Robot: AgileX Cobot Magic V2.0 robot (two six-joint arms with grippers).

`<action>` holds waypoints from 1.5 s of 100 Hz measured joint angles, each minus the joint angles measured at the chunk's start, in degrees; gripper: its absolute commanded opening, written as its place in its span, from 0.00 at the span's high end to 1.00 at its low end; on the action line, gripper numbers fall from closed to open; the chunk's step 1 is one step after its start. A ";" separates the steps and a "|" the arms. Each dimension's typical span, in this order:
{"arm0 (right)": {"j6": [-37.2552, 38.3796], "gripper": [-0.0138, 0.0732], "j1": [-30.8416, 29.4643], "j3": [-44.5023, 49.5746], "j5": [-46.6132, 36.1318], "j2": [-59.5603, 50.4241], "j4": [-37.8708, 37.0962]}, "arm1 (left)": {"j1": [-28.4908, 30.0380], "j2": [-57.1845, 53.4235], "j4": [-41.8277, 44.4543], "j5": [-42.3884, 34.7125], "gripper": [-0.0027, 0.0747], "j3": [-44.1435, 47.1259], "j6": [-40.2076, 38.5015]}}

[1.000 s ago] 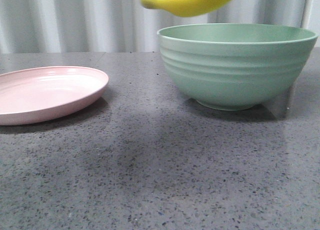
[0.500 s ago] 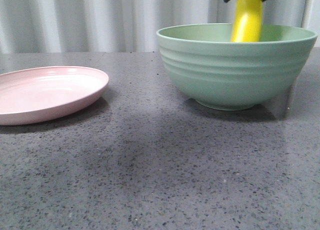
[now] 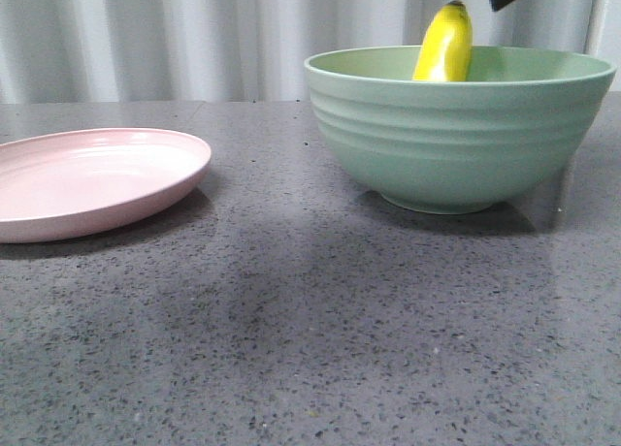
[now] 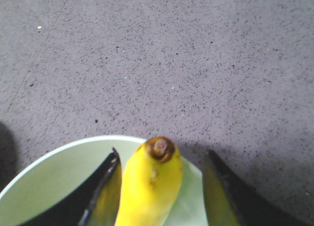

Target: Transfer banana from pink plate to green bowl

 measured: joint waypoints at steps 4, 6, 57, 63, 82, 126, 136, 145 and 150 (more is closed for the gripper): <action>0.00 0.65 0.00 0.00 1.18 -1.27 -0.23 | 0.00 -0.13 0.00 0.00 0.87 0.00 -0.34; 0.00 0.69 0.00 0.00 1.95 -1.91 -0.32 | 0.00 -0.26 0.00 0.00 0.91 0.00 -0.52; 0.00 0.92 0.00 2.69 12.90 -20.13 -2.06 | 0.00 -12.43 7.14 -0.91 0.99 4.78 -9.12; 0.00 0.92 0.00 5.14 12.07 -23.96 -2.40 | 0.00 -14.88 9.64 -1.17 0.99 6.65 -11.97; 0.00 0.92 0.00 16.61 5.87 -37.12 -2.78 | 0.00 -24.26 13.53 -6.18 0.99 15.19 -16.72; 0.00 0.92 0.00 46.16 -9.11 -69.57 -2.86 | 0.00 -44.69 14.09 -15.10 0.99 37.56 -19.23; 0.00 0.92 0.00 51.12 -11.16 -75.90 -2.86 | 0.00 -48.36 14.09 -16.15 0.99 42.22 -19.23; 0.00 0.92 0.00 54.85 -11.88 -80.86 -2.86 | 0.00 -51.37 14.09 -16.89 0.99 45.25 -19.30; 0.00 0.92 0.00 56.45 -11.97 -83.00 -2.86 | 0.00 -52.71 14.09 -17.27 0.99 46.57 -19.30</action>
